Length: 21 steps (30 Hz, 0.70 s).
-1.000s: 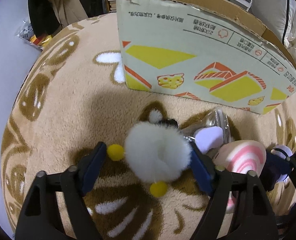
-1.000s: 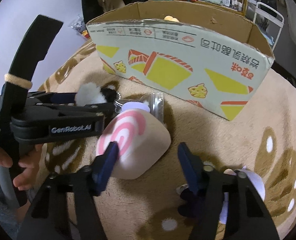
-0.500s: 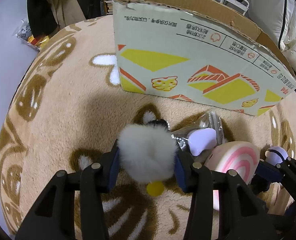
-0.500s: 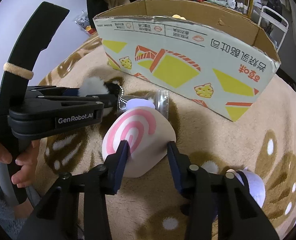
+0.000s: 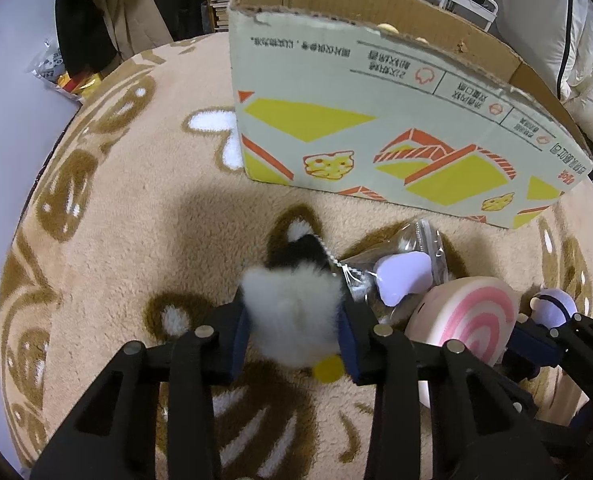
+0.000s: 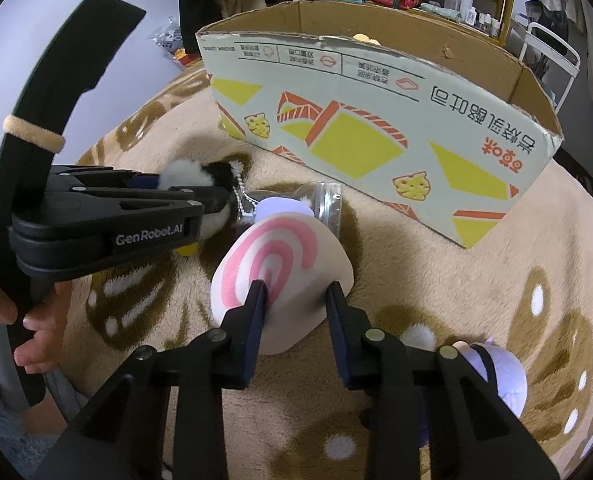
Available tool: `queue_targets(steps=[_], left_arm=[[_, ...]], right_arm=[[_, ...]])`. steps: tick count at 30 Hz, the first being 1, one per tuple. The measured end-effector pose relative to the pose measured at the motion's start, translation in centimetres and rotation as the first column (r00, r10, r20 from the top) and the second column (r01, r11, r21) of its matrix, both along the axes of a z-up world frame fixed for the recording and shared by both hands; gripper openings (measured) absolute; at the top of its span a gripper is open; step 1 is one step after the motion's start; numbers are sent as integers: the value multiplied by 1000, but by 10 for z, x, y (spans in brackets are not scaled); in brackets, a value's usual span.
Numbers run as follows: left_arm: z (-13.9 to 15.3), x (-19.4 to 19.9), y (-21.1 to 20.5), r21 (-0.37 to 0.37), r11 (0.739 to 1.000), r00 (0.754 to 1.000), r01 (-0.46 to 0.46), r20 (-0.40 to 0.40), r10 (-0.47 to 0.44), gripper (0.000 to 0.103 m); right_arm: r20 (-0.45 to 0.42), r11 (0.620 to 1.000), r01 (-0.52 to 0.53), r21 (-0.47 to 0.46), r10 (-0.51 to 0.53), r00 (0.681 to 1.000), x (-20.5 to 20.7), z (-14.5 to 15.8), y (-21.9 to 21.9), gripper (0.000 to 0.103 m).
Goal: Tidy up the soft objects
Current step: 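Grasp the white fluffy plush with the left tool while the right tool grasps the pink swirl cushion, then lift the white plush and pink cushion with both tools and carry them over the box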
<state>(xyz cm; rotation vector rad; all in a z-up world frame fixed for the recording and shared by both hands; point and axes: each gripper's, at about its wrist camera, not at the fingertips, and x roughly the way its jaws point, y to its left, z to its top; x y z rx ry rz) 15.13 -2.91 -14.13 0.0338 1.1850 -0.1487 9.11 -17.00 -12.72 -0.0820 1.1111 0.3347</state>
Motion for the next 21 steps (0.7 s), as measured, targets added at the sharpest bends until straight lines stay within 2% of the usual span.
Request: queue_targets(steps=[11,21], left_arm=[[7,-1,10,-42,998,999,-40,6,40,31],[-4,11,13,-51,998,999,-38,-20,37,35]], right_arm=[[12,1000,-16,-26,16,1000,-3,-1,5,31],[11,999,-18,-32,18,1000,-2,-2,7,31]])
